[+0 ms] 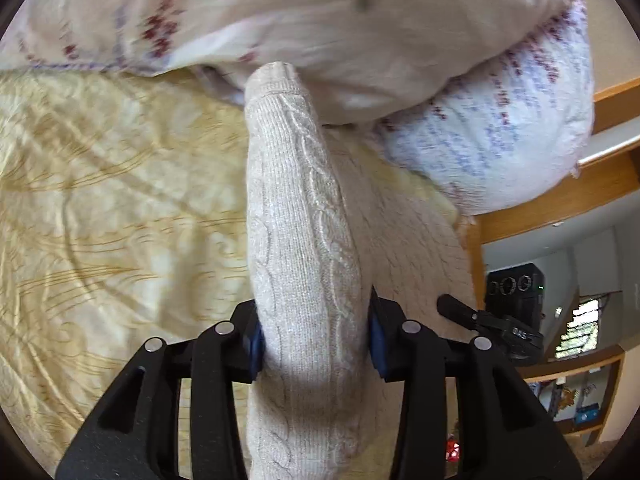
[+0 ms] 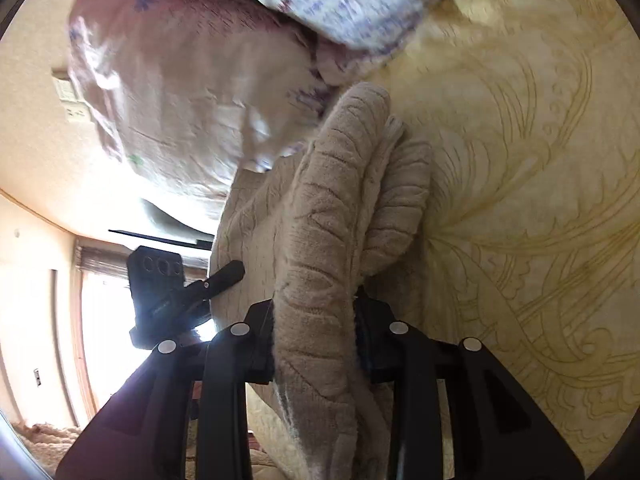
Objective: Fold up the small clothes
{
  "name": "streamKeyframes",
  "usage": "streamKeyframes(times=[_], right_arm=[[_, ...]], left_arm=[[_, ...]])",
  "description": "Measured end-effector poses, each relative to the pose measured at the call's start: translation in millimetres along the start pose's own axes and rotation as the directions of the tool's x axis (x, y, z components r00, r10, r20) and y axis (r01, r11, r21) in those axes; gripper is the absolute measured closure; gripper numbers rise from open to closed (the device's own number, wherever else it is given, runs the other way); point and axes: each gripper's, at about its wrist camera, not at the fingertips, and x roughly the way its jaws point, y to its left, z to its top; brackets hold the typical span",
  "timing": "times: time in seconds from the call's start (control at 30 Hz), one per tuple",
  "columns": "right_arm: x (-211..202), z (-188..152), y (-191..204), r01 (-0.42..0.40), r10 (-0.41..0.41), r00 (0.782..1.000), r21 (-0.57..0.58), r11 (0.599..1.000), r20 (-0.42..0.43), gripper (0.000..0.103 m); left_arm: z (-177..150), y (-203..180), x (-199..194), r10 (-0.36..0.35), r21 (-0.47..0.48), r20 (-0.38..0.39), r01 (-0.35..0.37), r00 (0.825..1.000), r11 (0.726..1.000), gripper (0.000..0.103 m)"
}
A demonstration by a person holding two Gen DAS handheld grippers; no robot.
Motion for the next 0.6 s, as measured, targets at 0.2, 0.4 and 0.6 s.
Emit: streamKeyframes(times=[0.2,0.4,0.6], right_arm=[[-3.2,-2.2,-0.8,0.064,-0.064,0.998,-0.008,0.998,0.002,0.06],[-51.1,21.2,12.7,0.117,-0.111,0.975,-0.017,0.993,0.194,0.056],[-50.6,57.6,12.9,0.156,-0.15,0.969,-0.013,0.988,0.197,0.056]], left_arm=[[-7.9,-5.3,3.6,0.147,0.053,0.092,-0.152,0.985,0.987,0.031],[-7.1,-50.4,-25.7,0.378,0.17,0.31,-0.442,0.872,0.881,0.01],[-0.6,-97.1,-3.0,0.372,0.28,0.299,-0.454,0.879,0.846,0.002]])
